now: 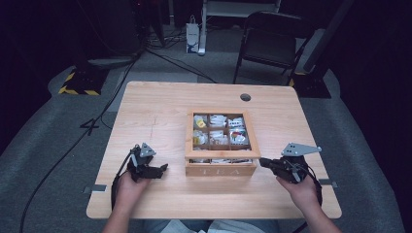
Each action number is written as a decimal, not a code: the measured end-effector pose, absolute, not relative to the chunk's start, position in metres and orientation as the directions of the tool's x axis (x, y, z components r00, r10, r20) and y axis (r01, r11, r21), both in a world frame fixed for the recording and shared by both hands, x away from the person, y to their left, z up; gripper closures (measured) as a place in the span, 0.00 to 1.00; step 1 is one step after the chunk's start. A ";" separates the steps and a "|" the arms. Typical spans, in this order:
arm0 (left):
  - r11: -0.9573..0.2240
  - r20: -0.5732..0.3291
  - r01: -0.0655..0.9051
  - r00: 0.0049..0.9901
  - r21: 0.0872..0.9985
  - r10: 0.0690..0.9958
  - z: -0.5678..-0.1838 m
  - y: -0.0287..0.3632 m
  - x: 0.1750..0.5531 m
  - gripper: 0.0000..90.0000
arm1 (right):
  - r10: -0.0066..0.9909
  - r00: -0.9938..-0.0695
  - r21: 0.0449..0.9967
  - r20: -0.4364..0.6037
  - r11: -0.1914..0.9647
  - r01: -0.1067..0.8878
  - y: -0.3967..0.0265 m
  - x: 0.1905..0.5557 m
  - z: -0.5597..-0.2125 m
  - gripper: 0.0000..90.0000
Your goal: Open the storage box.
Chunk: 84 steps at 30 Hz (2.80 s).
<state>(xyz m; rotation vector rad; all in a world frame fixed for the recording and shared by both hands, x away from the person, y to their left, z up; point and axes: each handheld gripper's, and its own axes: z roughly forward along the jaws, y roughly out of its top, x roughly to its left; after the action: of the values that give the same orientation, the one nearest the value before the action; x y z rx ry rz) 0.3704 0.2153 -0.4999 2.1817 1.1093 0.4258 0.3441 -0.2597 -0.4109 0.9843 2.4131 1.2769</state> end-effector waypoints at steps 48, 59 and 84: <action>-0.431 -0.034 0.613 0.599 0.662 0.800 -0.497 0.211 0.366 0.32 | 0.744 -0.666 0.927 0.060 0.206 0.314 -0.250 0.368 -0.353 1.00; -0.441 -0.021 0.599 0.609 0.668 0.793 -0.498 0.210 0.366 0.30 | 0.745 -0.663 0.941 0.071 0.170 0.292 -0.250 0.379 -0.344 1.00; -0.445 -0.014 0.569 0.627 0.692 0.779 -0.503 0.223 0.370 0.19 | 0.740 -0.668 0.940 0.076 0.171 0.297 -0.245 0.395 -0.331 1.00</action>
<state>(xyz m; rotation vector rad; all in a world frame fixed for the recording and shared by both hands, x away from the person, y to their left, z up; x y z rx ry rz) 0.3701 0.2231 -0.5033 2.1767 1.0492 0.4030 0.3947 -0.2446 -0.3308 0.9805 2.0537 1.5029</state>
